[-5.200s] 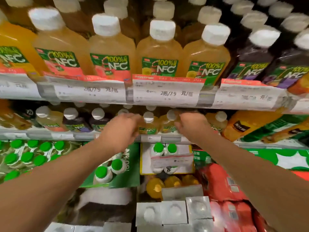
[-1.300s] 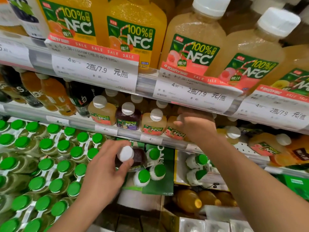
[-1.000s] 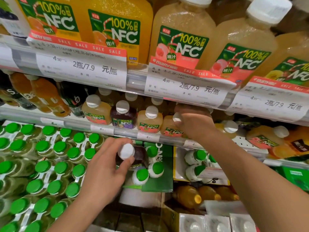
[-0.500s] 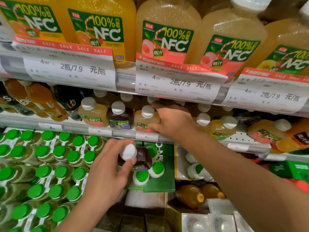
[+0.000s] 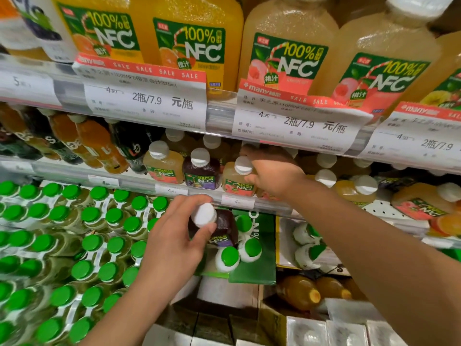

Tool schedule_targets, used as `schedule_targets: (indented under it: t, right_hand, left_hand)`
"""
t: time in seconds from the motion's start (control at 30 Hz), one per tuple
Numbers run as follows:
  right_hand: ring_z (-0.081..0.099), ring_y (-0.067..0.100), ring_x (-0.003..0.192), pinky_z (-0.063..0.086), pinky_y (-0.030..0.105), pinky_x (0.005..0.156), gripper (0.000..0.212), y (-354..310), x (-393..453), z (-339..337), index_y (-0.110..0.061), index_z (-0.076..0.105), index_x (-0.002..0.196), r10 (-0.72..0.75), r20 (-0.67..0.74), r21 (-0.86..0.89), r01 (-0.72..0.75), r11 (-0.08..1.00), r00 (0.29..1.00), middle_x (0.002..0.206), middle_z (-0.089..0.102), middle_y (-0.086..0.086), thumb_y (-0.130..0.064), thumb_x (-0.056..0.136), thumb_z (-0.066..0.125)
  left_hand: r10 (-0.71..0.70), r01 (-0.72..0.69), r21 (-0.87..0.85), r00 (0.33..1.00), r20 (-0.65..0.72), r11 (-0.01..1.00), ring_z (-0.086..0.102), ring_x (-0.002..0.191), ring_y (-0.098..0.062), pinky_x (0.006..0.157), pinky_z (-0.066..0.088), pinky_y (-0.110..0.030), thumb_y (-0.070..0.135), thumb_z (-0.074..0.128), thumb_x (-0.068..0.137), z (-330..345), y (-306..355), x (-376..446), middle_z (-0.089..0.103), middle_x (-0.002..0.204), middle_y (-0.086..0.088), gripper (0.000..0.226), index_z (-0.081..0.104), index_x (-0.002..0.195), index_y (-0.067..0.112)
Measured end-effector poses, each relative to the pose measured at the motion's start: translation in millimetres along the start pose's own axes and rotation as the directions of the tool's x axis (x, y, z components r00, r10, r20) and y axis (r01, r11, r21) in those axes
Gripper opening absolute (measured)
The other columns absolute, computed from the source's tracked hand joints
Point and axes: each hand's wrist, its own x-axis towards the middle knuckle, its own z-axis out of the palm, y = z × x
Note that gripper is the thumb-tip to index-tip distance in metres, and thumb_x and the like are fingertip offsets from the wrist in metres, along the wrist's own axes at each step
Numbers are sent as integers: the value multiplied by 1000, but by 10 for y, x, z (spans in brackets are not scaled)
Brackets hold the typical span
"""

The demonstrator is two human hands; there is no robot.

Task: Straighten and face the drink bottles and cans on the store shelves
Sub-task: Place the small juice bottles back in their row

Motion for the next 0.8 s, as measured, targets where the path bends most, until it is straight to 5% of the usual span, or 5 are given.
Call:
schedule_targets:
  t: [0.17, 0.33, 0.43, 0.6, 0.8]
  right_hand:
    - [66, 21, 91, 56, 42, 75, 27, -148, -509, 280, -27, 62, 120, -205, -426, 164, 298, 940, 881, 104, 72, -4, -29, 95, 52]
    - [59, 11, 113, 53, 37, 91, 70, -375, -690, 616, -37, 42, 139, -242, -205, 439, 310, 844, 948, 129, 60, -13, -47, 79, 74]
    - [58, 11, 109, 49, 31, 89, 66, -265, -652, 664, -34, 47, 134, -176, -252, 425, 272, 863, 952, 126, 61, -14, -46, 77, 77]
    - [57, 6, 102, 47, 28, 86, 65, -30, -740, 631, -38, 49, 132, -88, -237, 447, 189, 874, 968, 116, 63, -16, -51, 76, 80]
    - [56, 4, 103, 51, 30, 91, 62, 234, -979, 607, -34, 52, 129, 34, -225, 548, 98, 831, 974, 110, 58, -22, -46, 77, 83]
  left_hand:
    - [-46, 45, -56, 998, -29, 997, 58, 105, -6, 90, 49, -37, 26, 76, 87, -35, 4, 98, 59, 113, 24, 44, 56, 122, 44]
    - [-61, 65, -118, 998, 35, 991, 62, 101, -4, 90, 52, -41, 24, 78, 84, 25, 115, 194, 63, 104, 22, 61, 48, 129, 51]
    - [-58, 69, -142, 995, 79, 987, 64, 99, -3, 90, 53, -40, 25, 83, 79, 86, 233, 262, 66, 101, 20, 67, 47, 128, 54]
    - [56, -40, -137, 992, 114, 990, 67, 96, -2, 87, 54, -34, 49, 66, 88, 92, 352, 438, 71, 99, 19, 30, 63, 116, 39]
    - [-11, 75, 325, 981, -196, 943, 56, 97, -37, 85, 44, -44, 29, 67, 92, 3, 158, 915, 58, 106, -19, 31, 63, 110, 5]
